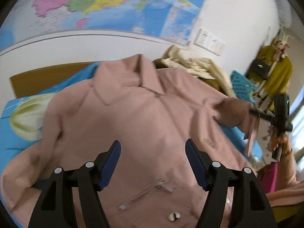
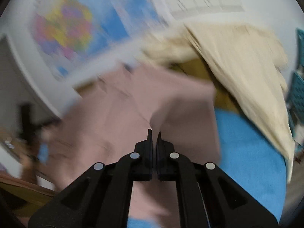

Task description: Fold large clothes

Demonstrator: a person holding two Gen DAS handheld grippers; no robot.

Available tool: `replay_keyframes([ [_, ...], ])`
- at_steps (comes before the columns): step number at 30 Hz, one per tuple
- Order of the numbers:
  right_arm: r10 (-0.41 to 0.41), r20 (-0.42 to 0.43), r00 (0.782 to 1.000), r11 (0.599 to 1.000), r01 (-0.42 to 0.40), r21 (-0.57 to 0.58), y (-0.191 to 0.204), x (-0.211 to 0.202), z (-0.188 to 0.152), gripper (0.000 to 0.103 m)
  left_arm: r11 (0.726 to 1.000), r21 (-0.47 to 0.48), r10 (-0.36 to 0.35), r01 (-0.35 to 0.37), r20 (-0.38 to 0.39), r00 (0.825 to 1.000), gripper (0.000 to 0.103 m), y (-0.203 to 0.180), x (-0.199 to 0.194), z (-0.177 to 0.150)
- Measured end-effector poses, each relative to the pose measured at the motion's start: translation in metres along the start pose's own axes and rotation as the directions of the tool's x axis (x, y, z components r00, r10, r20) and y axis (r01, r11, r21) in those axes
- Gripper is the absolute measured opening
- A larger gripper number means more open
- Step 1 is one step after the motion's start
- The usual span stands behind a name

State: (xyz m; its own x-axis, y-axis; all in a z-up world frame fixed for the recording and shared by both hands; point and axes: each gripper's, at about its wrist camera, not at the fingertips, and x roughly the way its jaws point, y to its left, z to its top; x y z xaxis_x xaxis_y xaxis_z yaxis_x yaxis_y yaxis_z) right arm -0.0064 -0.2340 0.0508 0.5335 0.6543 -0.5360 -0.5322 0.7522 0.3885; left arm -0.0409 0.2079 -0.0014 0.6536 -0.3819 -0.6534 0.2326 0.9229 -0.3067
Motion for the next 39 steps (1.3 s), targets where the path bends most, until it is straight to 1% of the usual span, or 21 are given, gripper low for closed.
replay_keyframes([
  [4,0.182,0.024,0.983,0.978,-0.178,-0.106,0.057,0.006,0.044,0.003,0.998,0.016,-0.066,0.066,0.03,0.997,0.068,-0.004,-0.004,0.012],
  [6,0.308,-0.015,0.951,0.942,-0.308,-0.132,0.09,0.033,0.062,0.003,0.995,0.013,-0.101,0.101,0.04,0.994,0.068,-0.004,-0.007,0.016],
  [8,0.376,-0.081,0.923,0.913,-0.384,-0.136,0.116,0.073,0.075,0.003,0.991,0.012,-0.132,0.132,0.052,0.99,0.068,-0.001,-0.012,0.019],
  [10,0.407,-0.137,0.903,0.897,-0.423,-0.128,0.134,0.108,0.082,0.003,0.989,0.006,-0.145,0.145,0.069,0.987,0.069,0.003,-0.019,0.02],
  [12,0.422,-0.201,0.884,0.888,-0.447,-0.105,0.152,0.158,0.084,0.003,0.986,-0.003,-0.167,0.168,0.079,0.983,0.076,0.01,-0.026,0.019],
  [14,0.433,-0.255,0.865,0.886,-0.46,-0.056,0.159,0.2,0.081,0.003,0.989,-0.02,-0.147,0.149,0.086,0.985,0.077,0.019,-0.03,0.018],
  [18,0.365,-0.337,0.868,0.921,-0.389,-0.004,0.158,0.274,0.065,0.006,0.983,-0.079,-0.161,0.165,0.049,0.986,0.085,0.039,-0.025,0.01],
  [19,0.338,-0.355,0.872,0.935,-0.353,0.023,0.152,0.287,0.06,0.013,0.984,-0.084,-0.155,0.157,0.03,0.987,0.085,0.041,-0.02,0.009],
  [20,0.32,-0.364,0.874,0.943,-0.33,0.038,0.148,0.292,0.057,0.032,0.986,-0.083,-0.145,0.145,0.01,0.989,0.085,0.042,-0.014,0.007],
  [21,0.298,-0.366,0.881,0.952,-0.303,0.046,0.142,0.295,0.055,0.04,0.988,-0.074,-0.137,0.134,-0.027,0.99,0.085,0.041,-0.004,0.005],
  [23,0.279,-0.329,0.902,0.957,-0.29,0.016,0.133,0.28,0.054,0.043,0.991,-0.048,-0.125,0.121,-0.095,0.988,0.085,0.037,0.016,0.001],
  [25,0.268,-0.288,0.919,0.959,-0.284,-0.011,0.123,0.259,0.059,0.043,0.997,-0.023,-0.073,0.07,-0.162,0.984,0.085,0.034,0.038,0.0],
  [27,0.194,-0.217,0.957,0.974,-0.214,-0.071,0.105,0.228,0.061,0.047,0.999,-0.023,-0.046,0.041,-0.231,0.972,0.085,0.036,0.06,0.0],
  [29,0.088,-0.147,0.985,0.99,-0.103,-0.094,0.082,0.203,0.062,0.059,0.998,-0.028,-0.054,0.048,-0.275,0.96,0.085,0.038,0.078,0.004],
  [31,0.029,-0.103,0.994,0.999,-0.033,-0.033,0.046,0.179,0.058,0.06,0.998,-0.03,-0.058,0.052,-0.303,0.951,0.083,0.04,0.09,0.008],
  [33,-0.006,-0.093,0.996,1.0,0.008,0.024,0.017,0.171,0.052,0.061,0.998,-0.03,-0.066,0.06,-0.331,0.941,0.07,0.042,0.099,0.013],
  [34,-0.034,-0.098,0.995,0.998,0.04,0.057,0.0,0.167,0.045,0.064,0.998,-0.019,-0.061,0.058,-0.342,0.938,0.05,0.04,0.102,0.013],
  [35,-0.048,-0.106,0.993,0.996,0.056,0.076,-0.009,0.169,0.041,0.064,0.999,-0.004,-0.047,0.049,-0.352,0.935,0.042,0.04,0.105,0.014],
  [36,-0.035,-0.128,0.991,0.993,0.049,0.108,-0.021,0.173,0.034,0.065,0.999,0.024,-0.024,0.035,-0.347,0.938,0.035,0.039,0.106,0.016],
  [37,-0.012,-0.147,0.989,0.991,0.031,0.128,-0.029,0.177,0.03,0.068,0.999,0.043,-0.013,0.03,-0.353,0.936,0.017,0.038,0.107,0.017],
  [39,0.048,-0.187,0.981,0.986,-0.017,0.165,-0.039,0.193,0.02,0.068,0.999,0.045,-0.008,0.026,-0.357,0.934,0.009,0.041,0.108,0.021],
])
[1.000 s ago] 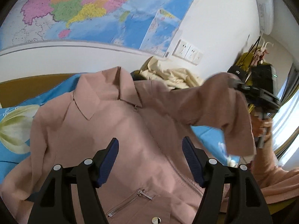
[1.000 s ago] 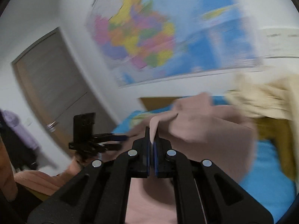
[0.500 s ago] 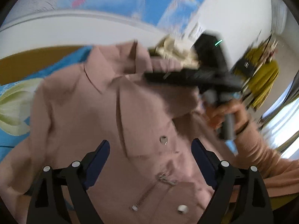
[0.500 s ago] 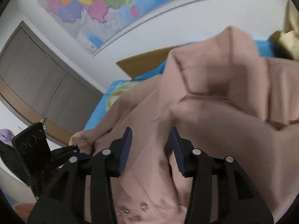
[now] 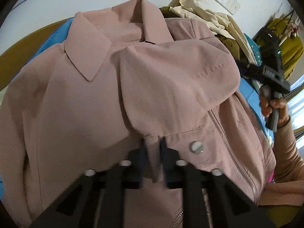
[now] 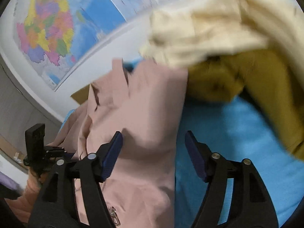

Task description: Fold large clothes

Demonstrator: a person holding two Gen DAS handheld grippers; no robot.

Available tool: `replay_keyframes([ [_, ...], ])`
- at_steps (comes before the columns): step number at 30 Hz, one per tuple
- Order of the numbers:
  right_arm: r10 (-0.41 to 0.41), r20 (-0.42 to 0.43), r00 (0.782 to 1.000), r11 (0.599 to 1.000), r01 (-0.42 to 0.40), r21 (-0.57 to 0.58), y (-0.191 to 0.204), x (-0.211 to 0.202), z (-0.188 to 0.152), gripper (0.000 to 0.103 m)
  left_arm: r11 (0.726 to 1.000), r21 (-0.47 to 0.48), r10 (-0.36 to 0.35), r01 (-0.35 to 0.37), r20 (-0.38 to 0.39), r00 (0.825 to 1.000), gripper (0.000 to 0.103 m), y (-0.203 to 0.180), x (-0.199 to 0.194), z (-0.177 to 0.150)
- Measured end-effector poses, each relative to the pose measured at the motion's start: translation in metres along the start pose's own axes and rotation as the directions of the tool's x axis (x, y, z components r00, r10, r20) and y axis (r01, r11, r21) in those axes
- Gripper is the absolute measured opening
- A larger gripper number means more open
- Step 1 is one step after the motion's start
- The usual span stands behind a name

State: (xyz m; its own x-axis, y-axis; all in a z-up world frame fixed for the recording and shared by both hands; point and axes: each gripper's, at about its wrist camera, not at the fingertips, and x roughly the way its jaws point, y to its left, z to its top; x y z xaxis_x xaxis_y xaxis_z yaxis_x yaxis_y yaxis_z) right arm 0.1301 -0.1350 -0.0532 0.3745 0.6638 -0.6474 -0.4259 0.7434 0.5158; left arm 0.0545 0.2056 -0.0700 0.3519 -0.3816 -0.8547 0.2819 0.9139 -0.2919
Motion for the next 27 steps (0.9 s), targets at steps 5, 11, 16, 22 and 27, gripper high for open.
replay_keyframes([
  [5,0.113,-0.074,0.991,0.993,-0.111,0.035,-0.007,0.027,0.002,0.029,0.988,0.011,0.155,-0.156,0.068,0.986,0.005,0.013,-0.032,0.014],
  [11,0.022,-0.005,1.0,1.0,-0.022,0.008,-0.009,-0.001,0.01,0.006,0.915,-0.042,0.404,-0.402,0.105,0.909,0.009,0.051,-0.062,0.032],
  [16,-0.067,-0.036,0.997,0.998,0.068,0.017,-0.013,0.003,0.004,0.024,0.924,-0.101,0.377,-0.369,0.081,0.923,0.056,0.075,-0.051,0.029],
  [22,-0.103,0.12,0.987,0.976,0.123,-0.177,0.046,-0.036,-0.006,0.029,0.934,-0.094,0.352,-0.344,0.075,0.933,0.057,0.077,-0.046,0.02],
  [27,-0.019,0.008,1.0,0.929,0.02,-0.368,0.113,0.011,-0.016,0.039,0.931,-0.13,0.358,-0.341,0.136,0.924,0.061,0.076,-0.063,0.013],
])
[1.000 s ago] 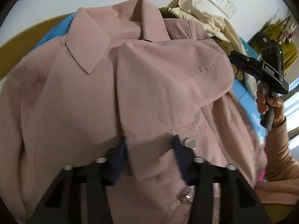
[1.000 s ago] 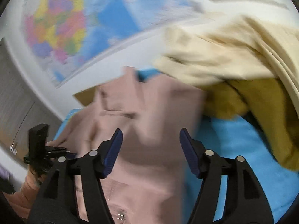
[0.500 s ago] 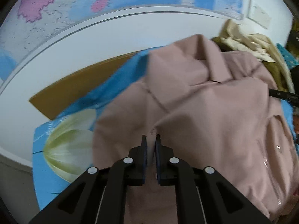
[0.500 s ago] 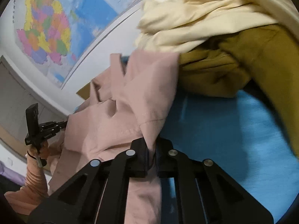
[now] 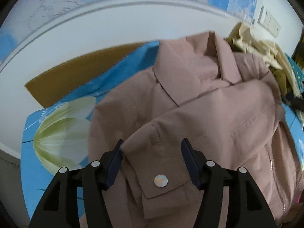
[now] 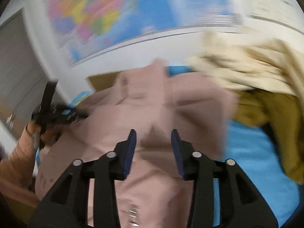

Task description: Fold large clothes

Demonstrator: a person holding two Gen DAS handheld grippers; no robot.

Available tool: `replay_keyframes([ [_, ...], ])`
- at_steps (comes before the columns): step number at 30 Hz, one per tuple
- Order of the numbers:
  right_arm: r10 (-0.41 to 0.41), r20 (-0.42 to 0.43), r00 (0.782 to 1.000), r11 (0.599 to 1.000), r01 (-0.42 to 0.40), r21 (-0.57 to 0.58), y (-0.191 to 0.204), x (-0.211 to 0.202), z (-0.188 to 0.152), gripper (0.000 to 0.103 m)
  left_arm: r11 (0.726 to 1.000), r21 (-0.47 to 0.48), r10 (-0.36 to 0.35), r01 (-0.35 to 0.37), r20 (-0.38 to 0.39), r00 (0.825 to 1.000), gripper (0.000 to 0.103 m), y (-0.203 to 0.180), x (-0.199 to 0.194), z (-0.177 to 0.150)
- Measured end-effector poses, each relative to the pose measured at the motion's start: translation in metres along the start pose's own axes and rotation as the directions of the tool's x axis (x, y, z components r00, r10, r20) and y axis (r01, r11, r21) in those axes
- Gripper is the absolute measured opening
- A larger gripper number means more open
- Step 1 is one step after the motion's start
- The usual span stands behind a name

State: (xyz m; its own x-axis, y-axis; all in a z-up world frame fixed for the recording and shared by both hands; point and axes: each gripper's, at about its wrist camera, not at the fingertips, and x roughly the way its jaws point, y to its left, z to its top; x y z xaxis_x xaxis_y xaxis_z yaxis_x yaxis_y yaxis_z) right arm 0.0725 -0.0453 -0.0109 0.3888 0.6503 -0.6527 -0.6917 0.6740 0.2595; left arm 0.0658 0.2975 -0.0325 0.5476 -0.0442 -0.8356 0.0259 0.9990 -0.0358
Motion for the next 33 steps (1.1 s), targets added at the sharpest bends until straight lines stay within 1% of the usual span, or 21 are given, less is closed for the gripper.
replay_keyframes([
  [2,0.004,-0.083,0.997,0.999,-0.007,-0.038,0.013,0.035,0.001,0.037,1.0,-0.012,-0.003,0.004,0.041,0.999,0.064,0.004,-0.017,-0.005],
  [4,0.001,-0.154,0.988,0.999,-0.006,-0.037,0.012,0.064,-0.001,0.037,0.999,-0.033,0.017,-0.014,0.082,0.996,0.068,0.016,-0.044,-0.018],
  [6,-0.027,-0.182,0.983,0.999,0.023,-0.023,0.006,0.078,-0.003,0.036,0.997,-0.058,0.05,-0.044,0.11,0.993,0.068,0.025,-0.065,-0.032],
  [9,-0.032,-0.178,0.984,0.999,0.035,0.012,-0.001,0.076,-0.001,0.034,0.99,-0.11,0.097,-0.084,0.122,0.988,0.073,0.045,-0.092,-0.059],
  [10,-0.043,-0.174,0.984,0.999,0.045,0.009,0.001,0.073,0.0,0.035,0.989,-0.121,0.104,-0.089,0.121,0.987,0.073,0.052,-0.098,-0.07],
  [12,-0.029,-0.158,0.987,1.0,0.03,0.002,0.006,0.063,0.0,0.038,0.988,-0.125,0.109,-0.094,0.121,0.987,0.073,0.061,-0.108,-0.09],
  [15,0.068,-0.129,0.989,0.996,-0.074,-0.039,0.034,0.045,0.0,0.041,0.988,-0.117,0.113,-0.1,0.106,0.988,0.073,0.062,-0.112,-0.118],
  [17,0.151,-0.134,0.979,0.981,-0.165,-0.103,0.067,0.042,0.002,0.047,0.988,-0.114,0.12,-0.108,0.099,0.988,0.073,0.058,-0.112,-0.13],
  [19,0.246,-0.168,0.955,0.941,-0.277,-0.194,0.11,0.044,-0.001,0.051,0.989,-0.116,0.107,-0.096,0.089,0.99,0.073,0.054,-0.108,-0.141],
  [21,0.308,-0.218,0.926,0.9,-0.358,-0.25,0.145,0.053,-0.005,0.053,0.987,-0.135,0.096,-0.085,0.078,0.992,0.072,0.055,-0.103,-0.148],
  [22,0.338,-0.255,0.906,0.868,-0.405,-0.289,0.17,0.061,-0.01,0.054,0.986,-0.147,0.089,-0.078,0.067,0.994,0.062,0.057,-0.099,-0.149],
  [23,0.349,-0.276,0.896,0.849,-0.427,-0.313,0.183,0.066,-0.013,0.055,0.985,-0.155,0.079,-0.07,0.059,0.995,0.044,0.059,-0.096,-0.15],
  [24,0.347,-0.305,0.887,0.825,-0.443,-0.35,0.203,0.074,-0.017,0.055,0.983,-0.174,0.065,-0.056,0.046,0.997,0.036,0.065,-0.092,-0.149],
  [25,0.338,-0.322,0.885,0.809,-0.447,-0.38,0.216,0.081,-0.021,0.056,0.979,-0.197,0.064,-0.054,0.045,0.997,0.019,0.071,-0.091,-0.149],
  [26,0.331,-0.346,0.878,0.792,-0.458,-0.405,0.232,0.092,-0.023,0.056,0.974,-0.224,0.043,-0.031,0.051,0.998,0.008,0.078,-0.092,-0.149],
  [27,0.325,-0.366,0.872,0.78,-0.466,-0.417,0.243,0.101,-0.025,0.056,0.955,-0.293,-0.02,0.043,0.079,0.997,0.007,0.096,-0.096,-0.149],
  [29,0.315,-0.38,0.87,0.772,-0.467,-0.431,0.258,0.117,-0.025,0.056,0.919,-0.375,-0.08,0.124,0.131,0.988,0.007,0.119,-0.105,-0.152],
  [30,0.305,-0.383,0.872,0.773,-0.461,-0.435,0.264,0.126,-0.023,0.056,0.89,-0.415,-0.132,0.189,0.161,0.978,0.007,0.133,-0.108,-0.156],
  [31,0.303,-0.383,0.873,0.774,-0.46,-0.436,0.266,0.129,-0.022,0.057,0.871,-0.443,-0.151,0.213,0.172,0.973,0.007,0.142,-0.108,-0.159],
  [32,0.309,-0.395,0.865,0.779,-0.469,-0.416,0.269,0.141,-0.017,0.061,0.87,-0.452,-0.144,0.199,0.155,0.977,0.009,0.145,-0.104,-0.162],
  [33,0.31,-0.401,0.862,0.785,-0.47,-0.403,0.271,0.148,-0.015,0.062,0.873,-0.449,-0.141,0.19,0.139,0.98,0.011,0.145,-0.102,-0.163],
])
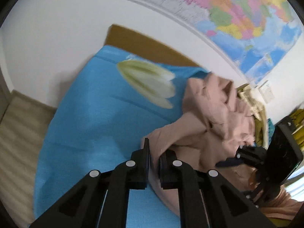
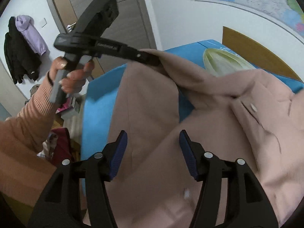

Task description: Fold large clothes

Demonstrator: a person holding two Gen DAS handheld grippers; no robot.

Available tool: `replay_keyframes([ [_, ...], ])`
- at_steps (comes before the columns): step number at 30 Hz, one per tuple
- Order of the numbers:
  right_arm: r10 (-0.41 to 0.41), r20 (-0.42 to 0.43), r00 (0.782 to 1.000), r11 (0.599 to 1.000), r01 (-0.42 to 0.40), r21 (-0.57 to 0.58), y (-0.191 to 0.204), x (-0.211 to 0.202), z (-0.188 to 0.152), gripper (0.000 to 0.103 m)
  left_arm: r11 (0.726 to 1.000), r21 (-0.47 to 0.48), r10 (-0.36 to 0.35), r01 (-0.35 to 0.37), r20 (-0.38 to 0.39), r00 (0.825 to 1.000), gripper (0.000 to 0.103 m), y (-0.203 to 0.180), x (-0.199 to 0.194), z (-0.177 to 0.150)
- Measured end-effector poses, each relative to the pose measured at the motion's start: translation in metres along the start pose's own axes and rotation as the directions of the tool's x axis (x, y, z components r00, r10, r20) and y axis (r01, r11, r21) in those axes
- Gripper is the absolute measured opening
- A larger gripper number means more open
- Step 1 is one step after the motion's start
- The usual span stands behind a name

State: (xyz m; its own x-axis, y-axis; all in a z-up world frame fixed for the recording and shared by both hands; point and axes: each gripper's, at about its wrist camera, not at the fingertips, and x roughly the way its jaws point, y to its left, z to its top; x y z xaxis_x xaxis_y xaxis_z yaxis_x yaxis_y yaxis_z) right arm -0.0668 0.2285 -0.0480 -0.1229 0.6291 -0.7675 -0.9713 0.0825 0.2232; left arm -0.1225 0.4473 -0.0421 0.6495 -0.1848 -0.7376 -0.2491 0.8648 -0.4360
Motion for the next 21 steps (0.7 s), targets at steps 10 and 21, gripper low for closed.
replay_keyframes([
  [10,0.089,-0.088,0.992,0.996,-0.087,0.022,0.0,0.048,0.023,0.005,1.0,0.006,0.007,-0.007,0.014,1.0,0.03,0.01,-0.001,-0.014],
  [21,0.169,0.216,0.962,0.979,-0.138,-0.151,0.046,-0.117,0.11,0.004,0.997,-0.031,-0.064,0.07,0.166,0.984,0.051,0.009,-0.082,0.007],
])
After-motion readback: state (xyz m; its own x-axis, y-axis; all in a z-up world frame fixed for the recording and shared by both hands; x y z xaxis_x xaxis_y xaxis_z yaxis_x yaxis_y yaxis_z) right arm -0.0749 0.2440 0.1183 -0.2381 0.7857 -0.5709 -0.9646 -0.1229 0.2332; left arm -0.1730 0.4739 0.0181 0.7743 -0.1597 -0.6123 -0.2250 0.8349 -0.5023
